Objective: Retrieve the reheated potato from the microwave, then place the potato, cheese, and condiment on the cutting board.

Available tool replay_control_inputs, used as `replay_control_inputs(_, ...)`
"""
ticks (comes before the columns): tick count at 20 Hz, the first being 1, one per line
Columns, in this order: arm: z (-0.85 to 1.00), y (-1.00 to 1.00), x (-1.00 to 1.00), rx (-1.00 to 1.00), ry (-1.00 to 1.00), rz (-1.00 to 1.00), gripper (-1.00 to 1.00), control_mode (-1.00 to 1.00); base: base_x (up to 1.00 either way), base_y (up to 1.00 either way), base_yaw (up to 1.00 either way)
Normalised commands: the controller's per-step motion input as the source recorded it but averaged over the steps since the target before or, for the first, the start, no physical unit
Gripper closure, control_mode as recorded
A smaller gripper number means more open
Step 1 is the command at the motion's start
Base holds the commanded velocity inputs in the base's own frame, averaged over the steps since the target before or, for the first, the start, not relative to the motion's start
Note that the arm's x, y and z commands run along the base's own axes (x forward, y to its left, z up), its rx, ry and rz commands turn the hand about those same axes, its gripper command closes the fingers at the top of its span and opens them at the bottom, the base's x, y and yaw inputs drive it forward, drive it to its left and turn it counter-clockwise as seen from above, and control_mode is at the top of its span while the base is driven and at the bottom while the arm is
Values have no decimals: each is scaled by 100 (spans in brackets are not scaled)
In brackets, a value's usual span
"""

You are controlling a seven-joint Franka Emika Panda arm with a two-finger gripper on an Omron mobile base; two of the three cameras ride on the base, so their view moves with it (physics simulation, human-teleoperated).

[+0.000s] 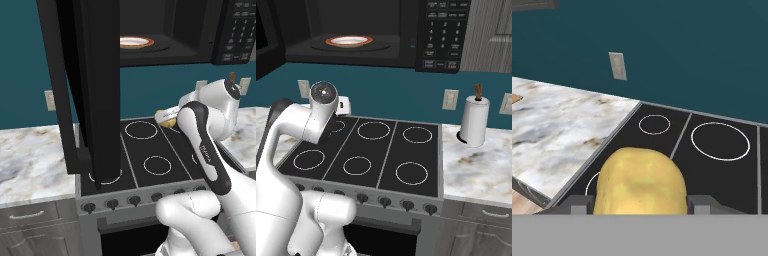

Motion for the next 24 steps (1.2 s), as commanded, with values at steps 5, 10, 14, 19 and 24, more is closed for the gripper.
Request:
replay_control_inputs(5,0,0,0,0,0,0,100,100,0,0,0)
replay_control_inputs(10,0,0,0,0,0,0,100,100,0,0,0)
replay_control_inputs(14,0,0,0,0,0,0,100,100,-4,0,0)
replay_control_inputs(19,0,0,0,0,0,0,100,100,-41,0,5)
replay_control_inputs(24,0,0,0,0,0,0,100,100,-67,0,5)
